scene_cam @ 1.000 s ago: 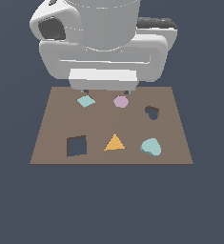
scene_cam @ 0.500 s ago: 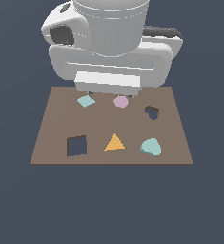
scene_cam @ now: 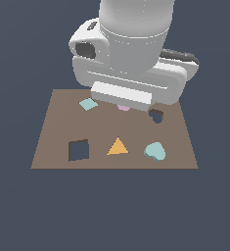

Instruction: Insert a designated object into the corresponding slot on a board.

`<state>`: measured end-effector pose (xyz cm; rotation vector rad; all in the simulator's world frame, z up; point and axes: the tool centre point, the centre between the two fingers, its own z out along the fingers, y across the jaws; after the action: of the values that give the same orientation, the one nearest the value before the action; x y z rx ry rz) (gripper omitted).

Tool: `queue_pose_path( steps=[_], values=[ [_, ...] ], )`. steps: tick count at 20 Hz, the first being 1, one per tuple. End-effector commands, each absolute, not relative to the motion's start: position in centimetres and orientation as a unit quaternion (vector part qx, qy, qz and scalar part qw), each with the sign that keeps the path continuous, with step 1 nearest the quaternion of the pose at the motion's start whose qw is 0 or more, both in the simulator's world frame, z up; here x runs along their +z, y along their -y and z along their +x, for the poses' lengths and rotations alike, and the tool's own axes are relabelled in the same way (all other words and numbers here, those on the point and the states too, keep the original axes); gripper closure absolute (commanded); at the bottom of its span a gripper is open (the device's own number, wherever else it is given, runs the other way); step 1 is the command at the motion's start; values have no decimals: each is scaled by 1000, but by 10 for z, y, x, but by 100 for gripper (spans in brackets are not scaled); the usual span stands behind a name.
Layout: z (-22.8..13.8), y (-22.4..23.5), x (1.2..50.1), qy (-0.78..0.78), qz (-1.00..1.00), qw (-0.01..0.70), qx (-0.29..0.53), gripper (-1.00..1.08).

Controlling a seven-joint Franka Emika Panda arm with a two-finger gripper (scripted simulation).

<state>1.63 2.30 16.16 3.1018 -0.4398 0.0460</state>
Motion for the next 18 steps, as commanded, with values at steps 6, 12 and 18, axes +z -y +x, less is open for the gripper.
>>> queue_pose_path(
  steps=[6, 12, 18],
  values=[
    [26, -52, 137, 245, 969, 4, 12, -92],
    [41, -76, 113, 340, 940, 3, 9, -92],
    [60, -96, 90, 431, 902, 2, 6, -92]
  ],
)
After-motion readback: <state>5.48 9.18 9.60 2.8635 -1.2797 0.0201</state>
